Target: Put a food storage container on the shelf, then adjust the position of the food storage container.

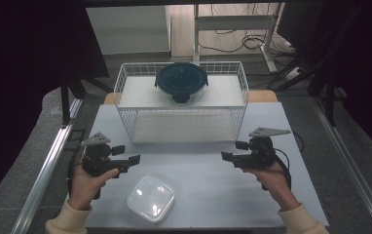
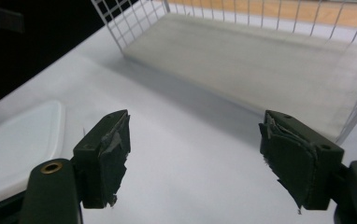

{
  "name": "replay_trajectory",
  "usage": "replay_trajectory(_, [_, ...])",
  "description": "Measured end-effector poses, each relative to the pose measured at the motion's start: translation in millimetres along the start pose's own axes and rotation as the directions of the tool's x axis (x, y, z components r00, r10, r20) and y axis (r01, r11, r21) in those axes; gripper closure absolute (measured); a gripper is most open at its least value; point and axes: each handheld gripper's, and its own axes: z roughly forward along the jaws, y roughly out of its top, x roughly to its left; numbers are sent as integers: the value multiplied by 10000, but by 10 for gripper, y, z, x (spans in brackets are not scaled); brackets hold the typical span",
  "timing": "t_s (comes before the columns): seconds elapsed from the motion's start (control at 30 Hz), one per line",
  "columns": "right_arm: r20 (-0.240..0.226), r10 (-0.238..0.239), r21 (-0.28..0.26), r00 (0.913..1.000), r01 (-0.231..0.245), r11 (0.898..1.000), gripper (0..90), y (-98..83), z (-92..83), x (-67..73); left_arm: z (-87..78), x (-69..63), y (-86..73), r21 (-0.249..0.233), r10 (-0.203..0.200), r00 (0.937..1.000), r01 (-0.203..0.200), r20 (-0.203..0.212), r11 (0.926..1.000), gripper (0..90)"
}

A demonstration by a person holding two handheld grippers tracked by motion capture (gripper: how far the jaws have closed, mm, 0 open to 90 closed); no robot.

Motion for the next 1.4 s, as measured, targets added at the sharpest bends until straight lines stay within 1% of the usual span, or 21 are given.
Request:
replay_trajectory(0.13, [-100, -100, 362, 9999, 104, 9993, 248, -152, 91, 31, -7, -4, -109, -28, -44, 9999, 43, -144, 10000, 251])
replay_trajectory(0.27, [-115, -102, 755, 9999, 111, 9971, 251, -266, 185, 24, 9, -18, -208, 54, -131, 9999, 131, 45, 9999, 254])
replay_trajectory(0.33, [-157, 38, 863, 9999, -24, 9963, 252, -315, 221, 19, 23, -16, -241, 139, -192, 9998, 191, 68, 9997, 255])
replay_trajectory(0.4, [-141, 36, 962, 9999, -22, 9954, 252, -344, 236, 26, 16, -7, -265, 163, -232, 9997, 232, 5, 9996, 257])
replay_trajectory(0.47, [-155, 31, 902, 9999, -17, 9959, 255, -350, 217, 38, -5, -5, -284, 75, -393, 9992, 393, 16, 9992, 261])
replay_trajectory(0.5, [-163, 19, 824, 9999, -5, 9966, 258, -348, 203, 43, -9, -14, -290, 82, -399, 9992, 398, 61, 9992, 265])
replay_trajectory(0.53, [-155, 6, 737, 9999, 5, 9973, 259, -346, 191, 49, -10, -24, -292, 103, -382, 9992, 381, 79, 9992, 265])
replay_trajectory(0.6, [-201, 37, 743, 9998, -22, 9972, 259, -347, 184, 57, -12, -47, -300, 107, -279, 9995, 278, 111, 9996, 271])
replay_trajectory(0.67, [-440, 195, 696, 9988, -165, 9974, 259, -345, 179, 61, -15, -58, -308, 113, -252, 9996, 250, 97, 9996, 272])
replay_trajectory(0.73, [-362, 107, 720, 9993, -80, 9974, 259, -342, 179, 65, -25, -53, -318, 105, -266, 9996, 266, 57, 9996, 268])
replay_trajectory(0.83, [-402, 143, 767, 9991, -112, 9970, 259, -349, 185, 60, -39, -43, -337, 117, -336, 9994, 336, 25, 9994, 267])
replay_trajectory(0.9, [-343, 95, 809, 9994, -67, 9967, 259, -355, 193, 57, -45, -35, -351, 133, -359, 9994, 359, 7, 9993, 267])
replay_trajectory(1.0, [-342, 117, 901, 9993, -86, 9959, 259, -369, 208, 55, -46, -12, -371, 143, -508, 9987, 508, 13, 9986, 271])
replay_trajectory(1.1, [-317, 73, 910, 9995, -43, 9958, 259, -376, 204, 65, -82, -15, -397, 195, -484, 9988, 483, 43, 9986, 270])
replay_trajectory(1.17, [-312, 65, 902, 9995, -36, 9959, 260, -376, 205, 67, -114, -13, -426, 188, -507, 9986, 509, -119, 9985, 269])
replay_trajectory(1.4, [-368, 119, 1135, 9993, -77, 9935, 258, -392, 250, 57, -170, 5, -576, 398, -683, 9974, 692, -236, 9968, 274])
